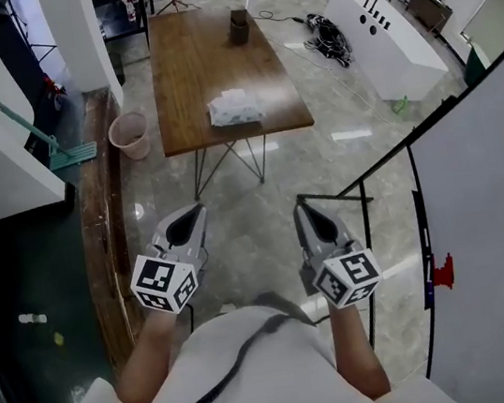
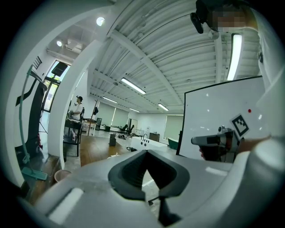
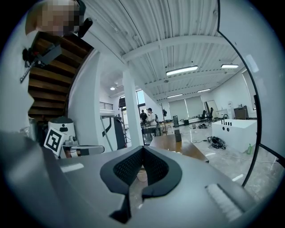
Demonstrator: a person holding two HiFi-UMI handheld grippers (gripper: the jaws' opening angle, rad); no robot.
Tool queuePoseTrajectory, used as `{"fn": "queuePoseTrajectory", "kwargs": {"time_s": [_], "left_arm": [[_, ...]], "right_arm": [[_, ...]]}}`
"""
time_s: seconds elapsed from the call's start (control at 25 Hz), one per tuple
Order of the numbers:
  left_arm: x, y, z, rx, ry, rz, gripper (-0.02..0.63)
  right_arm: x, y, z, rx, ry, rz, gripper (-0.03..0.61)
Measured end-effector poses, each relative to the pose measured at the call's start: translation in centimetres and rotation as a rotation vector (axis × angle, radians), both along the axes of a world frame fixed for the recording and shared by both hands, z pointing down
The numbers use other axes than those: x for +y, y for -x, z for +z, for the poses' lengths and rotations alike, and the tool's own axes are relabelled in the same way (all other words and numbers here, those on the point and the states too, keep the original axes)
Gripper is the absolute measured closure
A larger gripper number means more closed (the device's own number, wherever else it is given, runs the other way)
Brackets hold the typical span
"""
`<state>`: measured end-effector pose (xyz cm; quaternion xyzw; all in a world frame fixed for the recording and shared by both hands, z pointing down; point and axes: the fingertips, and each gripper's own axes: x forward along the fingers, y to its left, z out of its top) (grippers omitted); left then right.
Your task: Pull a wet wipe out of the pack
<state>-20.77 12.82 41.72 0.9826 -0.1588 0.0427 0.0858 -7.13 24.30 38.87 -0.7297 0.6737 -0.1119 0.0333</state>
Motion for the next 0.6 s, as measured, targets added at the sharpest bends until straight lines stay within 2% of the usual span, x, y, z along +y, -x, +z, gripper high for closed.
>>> {"fn": "queuePoseTrajectory", "kwargs": {"time_s": [0.6], "left_arm": [[-4.2, -1.1, 1.2, -0.031, 0.014, -0.072, 0.609]], "right_arm": [[-6.2, -1.9, 1.3, -0.032, 0.005, -0.088, 0.571]]}}
